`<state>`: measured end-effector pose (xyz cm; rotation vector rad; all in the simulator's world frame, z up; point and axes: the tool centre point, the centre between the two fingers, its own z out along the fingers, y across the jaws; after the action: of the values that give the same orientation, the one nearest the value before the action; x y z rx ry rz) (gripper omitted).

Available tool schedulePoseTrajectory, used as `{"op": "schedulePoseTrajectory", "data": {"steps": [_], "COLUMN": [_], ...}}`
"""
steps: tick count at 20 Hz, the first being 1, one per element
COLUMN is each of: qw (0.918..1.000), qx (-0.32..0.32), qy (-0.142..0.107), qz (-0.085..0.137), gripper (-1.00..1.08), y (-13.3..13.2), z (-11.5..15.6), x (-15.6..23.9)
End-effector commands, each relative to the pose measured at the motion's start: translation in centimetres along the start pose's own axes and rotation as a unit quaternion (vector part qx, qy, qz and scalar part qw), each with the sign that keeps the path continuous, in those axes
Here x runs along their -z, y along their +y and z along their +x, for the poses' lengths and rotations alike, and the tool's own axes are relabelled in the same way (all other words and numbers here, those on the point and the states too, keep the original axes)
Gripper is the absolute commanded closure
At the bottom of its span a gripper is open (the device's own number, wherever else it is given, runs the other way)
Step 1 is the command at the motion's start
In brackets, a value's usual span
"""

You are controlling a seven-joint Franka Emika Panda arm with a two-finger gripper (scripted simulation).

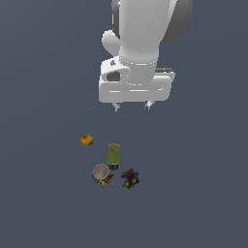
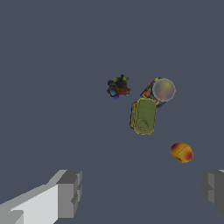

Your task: Pick up a designated object from a clutter of objects.

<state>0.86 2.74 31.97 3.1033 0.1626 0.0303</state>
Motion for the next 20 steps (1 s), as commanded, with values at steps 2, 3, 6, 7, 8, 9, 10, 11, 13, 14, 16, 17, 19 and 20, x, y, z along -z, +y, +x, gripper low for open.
{"op": "schedulePoseTrajectory", "data": {"steps": [2, 3, 6, 7, 8, 9, 10, 11, 13, 14, 16, 17, 19, 20], "qw": [1.0000, 1.0000, 1.0000, 1.0000, 1.0000, 1.0000, 1.0000, 0.9999, 0.9997, 0.9996, 0.9990, 0.9987, 0.9976, 0.9968], "qx": [0.005, 0.004, 0.003, 0.001, -0.001, -0.004, -0.008, -0.012, -0.023, -0.029, -0.043, -0.051, -0.069, -0.079], "qy": [0.004, 0.003, 0.003, 0.003, 0.003, 0.003, 0.003, 0.003, 0.002, 0.002, 0.002, 0.002, 0.001, 0.001], "qz": [-0.001, 0.000, 0.000, 0.000, 0.000, 0.000, 0.001, 0.001, 0.003, 0.003, 0.005, 0.005, 0.007, 0.008], "gripper": [-0.92, -0.92, -0.92, -0.92, -0.92, -0.92, -0.92, -0.92, -0.92, -0.92, -0.92, -0.92, -0.92, -0.92], "y": [-0.5, -0.4, -0.4, -0.4, -0.4, -0.4, -0.4, -0.4, -0.3, -0.3, -0.3, -0.3, -0.3, -0.3], "z": [0.2, 0.2, 0.2, 0.3, 0.4, 0.4, 0.6, 0.7, 1.0, 1.2, 1.6, 1.8, 2.3, 2.6], "x": [0.2, 0.2, 0.1, 0.1, 0.0, -0.1, -0.2, -0.3, -0.6, -0.8, -1.3, -1.5, -2.1, -2.4]}}
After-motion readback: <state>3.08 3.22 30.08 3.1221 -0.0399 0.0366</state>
